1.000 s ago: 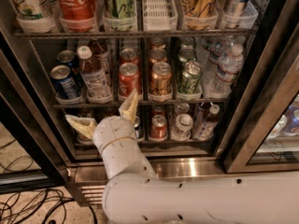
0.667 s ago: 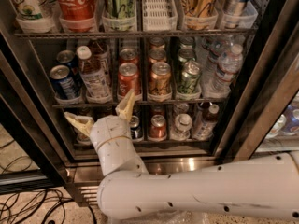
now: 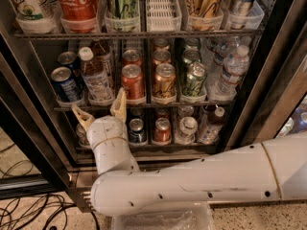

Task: Pick blue plastic bottle from middle shelf of fridge

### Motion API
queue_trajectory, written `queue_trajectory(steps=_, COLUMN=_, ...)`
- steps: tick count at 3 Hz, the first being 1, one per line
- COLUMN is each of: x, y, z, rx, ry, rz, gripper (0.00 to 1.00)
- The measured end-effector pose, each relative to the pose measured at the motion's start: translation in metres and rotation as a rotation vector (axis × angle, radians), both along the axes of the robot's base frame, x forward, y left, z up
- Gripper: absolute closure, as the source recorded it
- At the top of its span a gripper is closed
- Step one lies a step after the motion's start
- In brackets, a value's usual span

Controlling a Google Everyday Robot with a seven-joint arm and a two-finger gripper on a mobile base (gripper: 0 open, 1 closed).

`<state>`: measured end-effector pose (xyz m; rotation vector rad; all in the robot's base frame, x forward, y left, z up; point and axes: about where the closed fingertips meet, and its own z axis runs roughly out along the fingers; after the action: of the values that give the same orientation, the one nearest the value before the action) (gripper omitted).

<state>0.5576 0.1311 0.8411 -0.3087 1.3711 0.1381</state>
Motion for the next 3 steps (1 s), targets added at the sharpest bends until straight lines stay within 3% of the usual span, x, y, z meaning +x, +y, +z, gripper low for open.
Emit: queue_trajectory(steps=3, x=0.0123, y=-0.0058, z=0.0135, rx=-0.010, ry=-0.061, rz=-0.060, gripper=0.26)
